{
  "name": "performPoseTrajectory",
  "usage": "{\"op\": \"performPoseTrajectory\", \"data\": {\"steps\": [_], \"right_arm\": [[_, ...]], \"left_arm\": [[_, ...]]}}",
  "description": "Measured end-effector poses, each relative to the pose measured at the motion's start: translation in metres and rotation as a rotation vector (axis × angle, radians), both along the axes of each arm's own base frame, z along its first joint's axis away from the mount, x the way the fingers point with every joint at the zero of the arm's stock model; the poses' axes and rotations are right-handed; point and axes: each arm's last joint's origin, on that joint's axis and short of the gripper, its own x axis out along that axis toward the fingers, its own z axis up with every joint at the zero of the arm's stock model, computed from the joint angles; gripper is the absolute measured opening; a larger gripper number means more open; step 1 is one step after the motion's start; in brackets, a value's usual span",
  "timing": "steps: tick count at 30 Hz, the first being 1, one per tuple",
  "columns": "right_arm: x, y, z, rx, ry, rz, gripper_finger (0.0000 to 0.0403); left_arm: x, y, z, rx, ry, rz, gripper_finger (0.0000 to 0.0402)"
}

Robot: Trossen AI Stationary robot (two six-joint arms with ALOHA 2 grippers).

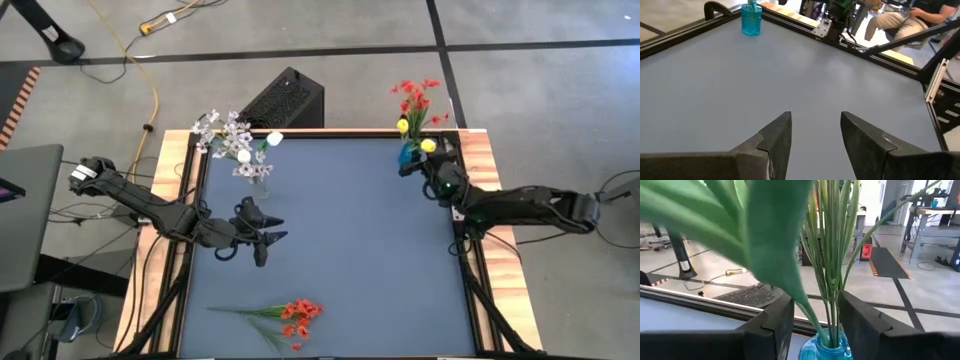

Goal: Sort flowers into vase by color
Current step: Put the yellow tulip flower into the blue vase, then put the orange flowers into the blue vase

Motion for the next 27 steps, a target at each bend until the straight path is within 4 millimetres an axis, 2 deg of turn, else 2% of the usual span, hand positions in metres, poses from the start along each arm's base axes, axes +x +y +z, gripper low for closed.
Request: {"op": "performPoseTrajectory", "data": {"steps": [5,9,14,19,23,27], "right_arm": [[0.003,-0.001,0.015,0.036,0.057,0.031,0.0228],[0.009,-0.001,0.033,0.147,0.152,0.134,0.0249],[0.008,0.003,0.054,0.384,0.273,0.218,0.0250],[0.001,0.010,0.073,0.534,0.395,0.288,0.0250],[-0.002,0.015,0.089,0.635,0.381,0.378,0.0250],[-0.001,0.022,0.101,0.745,0.331,0.565,0.0250]], "left_arm": [[0.000,0.000,0.000,0.001,0.005,-0.002,0.0158],[0.000,-0.001,-0.001,0.008,0.023,-0.048,0.0158],[-0.002,-0.003,-0.007,0.005,0.101,-0.148,0.0158],[-0.006,-0.002,-0.013,-0.002,0.166,-0.156,0.0158],[-0.007,-0.005,-0.015,-0.024,0.207,-0.245,0.0158],[-0.009,-0.008,-0.019,-0.070,0.265,-0.384,0.0158]]}}
